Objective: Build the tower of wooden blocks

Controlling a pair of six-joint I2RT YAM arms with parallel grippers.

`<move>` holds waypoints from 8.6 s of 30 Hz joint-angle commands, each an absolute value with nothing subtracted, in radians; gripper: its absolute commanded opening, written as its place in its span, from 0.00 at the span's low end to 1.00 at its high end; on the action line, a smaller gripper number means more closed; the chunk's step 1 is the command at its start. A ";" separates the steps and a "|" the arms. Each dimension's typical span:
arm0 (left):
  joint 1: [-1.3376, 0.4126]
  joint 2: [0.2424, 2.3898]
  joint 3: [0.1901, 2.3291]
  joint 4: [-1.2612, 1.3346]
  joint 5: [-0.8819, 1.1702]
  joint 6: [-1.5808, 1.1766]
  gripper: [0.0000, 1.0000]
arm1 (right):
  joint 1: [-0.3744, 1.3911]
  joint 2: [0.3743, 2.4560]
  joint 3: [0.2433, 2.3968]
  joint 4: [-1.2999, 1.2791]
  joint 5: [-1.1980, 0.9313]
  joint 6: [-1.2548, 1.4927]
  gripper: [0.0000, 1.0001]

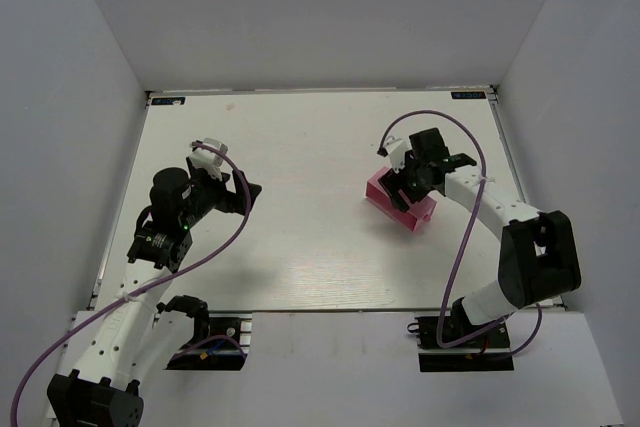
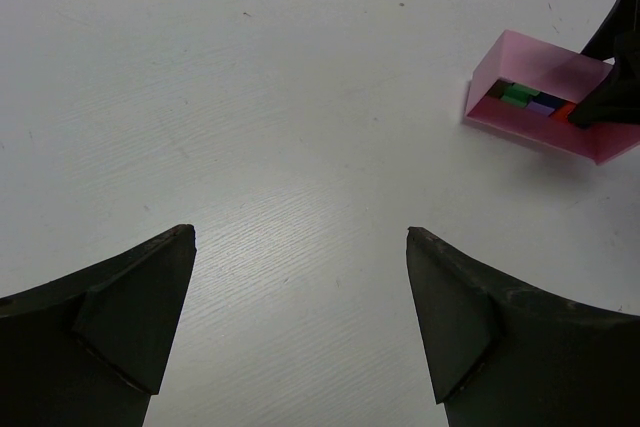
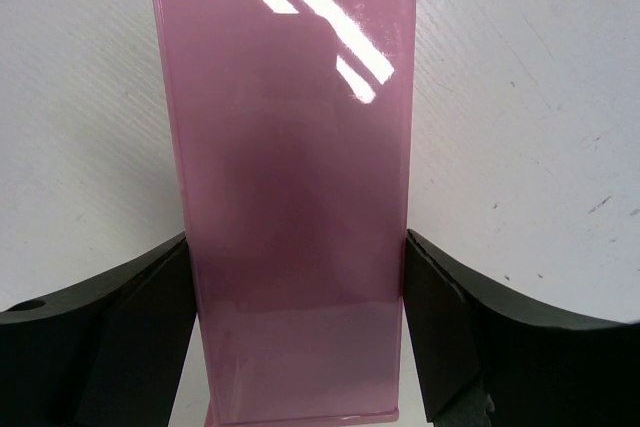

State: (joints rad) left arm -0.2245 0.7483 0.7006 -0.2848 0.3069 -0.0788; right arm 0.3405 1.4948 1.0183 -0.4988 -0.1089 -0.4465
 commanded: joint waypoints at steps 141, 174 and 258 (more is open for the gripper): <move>-0.227 0.761 0.735 -0.285 0.342 -0.075 0.96 | 0.723 1.566 0.551 0.775 0.854 -1.106 0.00; -0.227 0.761 0.735 -0.285 0.351 -0.084 0.96 | 0.548 1.365 0.800 0.177 0.585 -0.562 0.00; -0.227 0.749 0.726 -0.276 0.379 -0.084 0.96 | -0.359 1.971 1.367 -0.762 -0.899 -0.437 0.85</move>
